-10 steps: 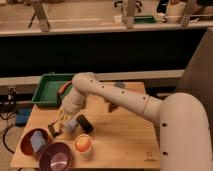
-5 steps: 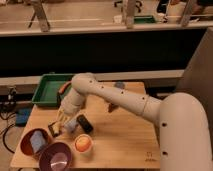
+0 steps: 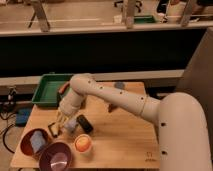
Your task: Place banana in purple bowl
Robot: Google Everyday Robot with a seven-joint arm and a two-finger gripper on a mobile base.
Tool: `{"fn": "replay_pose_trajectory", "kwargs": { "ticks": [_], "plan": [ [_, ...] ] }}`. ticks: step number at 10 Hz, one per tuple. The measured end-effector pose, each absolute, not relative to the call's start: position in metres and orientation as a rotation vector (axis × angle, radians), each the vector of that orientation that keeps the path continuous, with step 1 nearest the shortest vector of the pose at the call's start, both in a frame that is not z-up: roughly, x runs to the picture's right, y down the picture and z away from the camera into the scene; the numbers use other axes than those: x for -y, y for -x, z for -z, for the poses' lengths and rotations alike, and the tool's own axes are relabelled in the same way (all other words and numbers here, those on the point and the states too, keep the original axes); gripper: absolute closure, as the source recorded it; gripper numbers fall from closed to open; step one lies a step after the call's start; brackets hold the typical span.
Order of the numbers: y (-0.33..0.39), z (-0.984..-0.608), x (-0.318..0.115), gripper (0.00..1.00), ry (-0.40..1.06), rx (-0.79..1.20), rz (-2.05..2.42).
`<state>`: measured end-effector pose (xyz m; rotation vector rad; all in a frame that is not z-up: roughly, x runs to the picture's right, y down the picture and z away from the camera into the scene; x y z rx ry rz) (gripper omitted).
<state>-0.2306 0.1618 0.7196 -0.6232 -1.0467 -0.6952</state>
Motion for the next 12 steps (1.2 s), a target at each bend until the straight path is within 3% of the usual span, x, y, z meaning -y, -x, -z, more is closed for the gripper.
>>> {"fn": "replay_pose_trajectory", "kwargs": {
  "ticks": [12],
  "plan": [
    [0.236,-0.712,-0.174,0.99,0.607,1.102,0.762]
  ]
}}
